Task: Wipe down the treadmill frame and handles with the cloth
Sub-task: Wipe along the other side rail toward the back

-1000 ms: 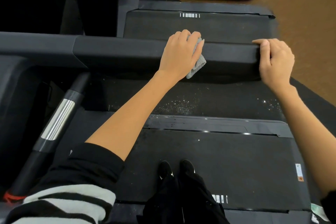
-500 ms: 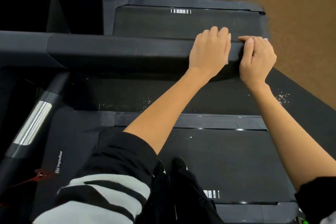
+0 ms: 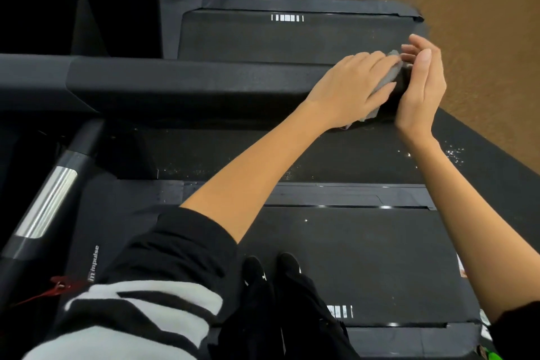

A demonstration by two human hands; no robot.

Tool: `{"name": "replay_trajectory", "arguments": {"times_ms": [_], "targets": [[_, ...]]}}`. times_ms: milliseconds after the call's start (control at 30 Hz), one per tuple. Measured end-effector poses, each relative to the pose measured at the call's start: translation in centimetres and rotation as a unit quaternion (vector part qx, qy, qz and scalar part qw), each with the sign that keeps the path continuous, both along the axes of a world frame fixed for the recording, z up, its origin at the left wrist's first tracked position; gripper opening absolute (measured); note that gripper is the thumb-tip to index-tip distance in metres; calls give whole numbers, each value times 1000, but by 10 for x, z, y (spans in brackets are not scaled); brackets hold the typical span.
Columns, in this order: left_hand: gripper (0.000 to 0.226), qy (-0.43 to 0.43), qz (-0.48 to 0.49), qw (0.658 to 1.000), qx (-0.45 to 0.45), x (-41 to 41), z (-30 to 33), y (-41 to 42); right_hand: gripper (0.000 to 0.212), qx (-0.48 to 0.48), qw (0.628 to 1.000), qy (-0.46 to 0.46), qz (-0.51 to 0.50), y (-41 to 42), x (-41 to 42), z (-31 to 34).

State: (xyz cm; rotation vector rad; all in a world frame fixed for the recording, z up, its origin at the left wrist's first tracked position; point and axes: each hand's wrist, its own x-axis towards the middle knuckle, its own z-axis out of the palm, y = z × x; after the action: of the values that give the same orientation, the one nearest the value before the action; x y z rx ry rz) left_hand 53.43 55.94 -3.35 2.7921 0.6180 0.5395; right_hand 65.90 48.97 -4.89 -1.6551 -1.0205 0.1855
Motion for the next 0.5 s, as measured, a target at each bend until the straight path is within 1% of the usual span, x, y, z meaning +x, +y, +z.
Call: {"name": "replay_trajectory", "arguments": {"times_ms": [67,167,300,333,400,467,500], "targets": [[55,-2,-4,999,34,-12,-3,4,38,-3,1000,-7,-4,-1,0,0],[48,3,7,996,94,-31,-4,6,38,-5,1000,-21,-8,-1,-1,2],[43,-3,45,991,126,-63,-2,9,38,-17,998,-53,-10,-1,-2,4],[42,-9,65,990,127,-71,-3,9,36,-20,997,-76,-17,-2,-4,4],[42,-24,123,986,112,-86,-4,6,31,-12,988,-151,-36,-1,-10,5],[45,-24,179,980,78,-93,-3,1,27,12,974,-223,-41,0,-22,5],[47,-17,200,978,58,-95,-1,-2,27,25,969,-242,-32,1,-31,6]]}}
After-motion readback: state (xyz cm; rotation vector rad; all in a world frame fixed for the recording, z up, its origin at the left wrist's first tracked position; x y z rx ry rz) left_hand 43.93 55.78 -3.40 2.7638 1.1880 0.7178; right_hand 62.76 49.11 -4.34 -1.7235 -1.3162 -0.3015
